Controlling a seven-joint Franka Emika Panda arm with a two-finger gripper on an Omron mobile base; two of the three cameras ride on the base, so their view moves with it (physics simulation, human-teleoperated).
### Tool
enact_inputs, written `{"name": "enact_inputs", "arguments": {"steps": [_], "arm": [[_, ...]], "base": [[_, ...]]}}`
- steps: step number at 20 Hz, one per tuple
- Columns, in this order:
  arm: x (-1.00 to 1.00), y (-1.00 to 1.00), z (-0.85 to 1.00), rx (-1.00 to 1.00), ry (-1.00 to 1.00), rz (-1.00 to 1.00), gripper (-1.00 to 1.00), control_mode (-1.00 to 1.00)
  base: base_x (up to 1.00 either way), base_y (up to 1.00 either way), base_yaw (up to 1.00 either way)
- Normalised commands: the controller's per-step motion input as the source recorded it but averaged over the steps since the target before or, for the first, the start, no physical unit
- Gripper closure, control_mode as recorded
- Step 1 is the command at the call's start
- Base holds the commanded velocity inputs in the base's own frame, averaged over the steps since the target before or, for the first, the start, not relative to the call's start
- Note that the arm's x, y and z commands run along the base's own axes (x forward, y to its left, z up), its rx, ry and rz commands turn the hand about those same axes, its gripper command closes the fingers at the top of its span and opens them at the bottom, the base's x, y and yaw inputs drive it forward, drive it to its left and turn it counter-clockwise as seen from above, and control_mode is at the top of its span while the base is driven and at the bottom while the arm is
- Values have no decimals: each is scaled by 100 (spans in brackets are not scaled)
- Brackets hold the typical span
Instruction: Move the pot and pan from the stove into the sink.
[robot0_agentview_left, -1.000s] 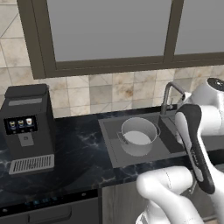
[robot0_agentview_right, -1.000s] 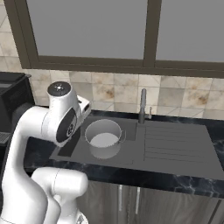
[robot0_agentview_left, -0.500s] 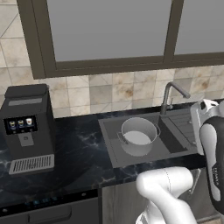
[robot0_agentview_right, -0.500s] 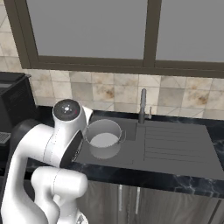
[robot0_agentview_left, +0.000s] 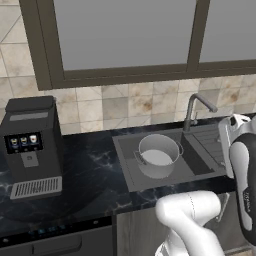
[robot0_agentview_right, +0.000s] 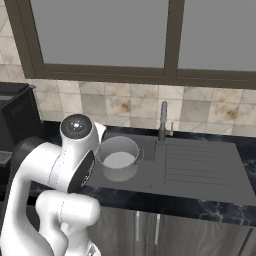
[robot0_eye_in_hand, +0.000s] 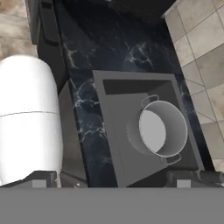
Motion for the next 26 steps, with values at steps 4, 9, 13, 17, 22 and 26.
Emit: {"name": "enact_inputs", "arguments": {"steps": [4,9,13,17,22,26], "arm": [[0,0,0,0,0,0,-100,100],[0,0,0,0,0,0,-100,100],[0,0,0,0,0,0,-100,100],[0,0,0,0,0,0,-100,100],[0,0,0,0,0,0,-100,100],[0,0,0,0,0,0,-100,100]], "base": [[-81,-18,0],[-78,-22,-1],[-32,-44,-22],[-7,-41,-35],[0,-35,-40],[0,-34,-40]]}}
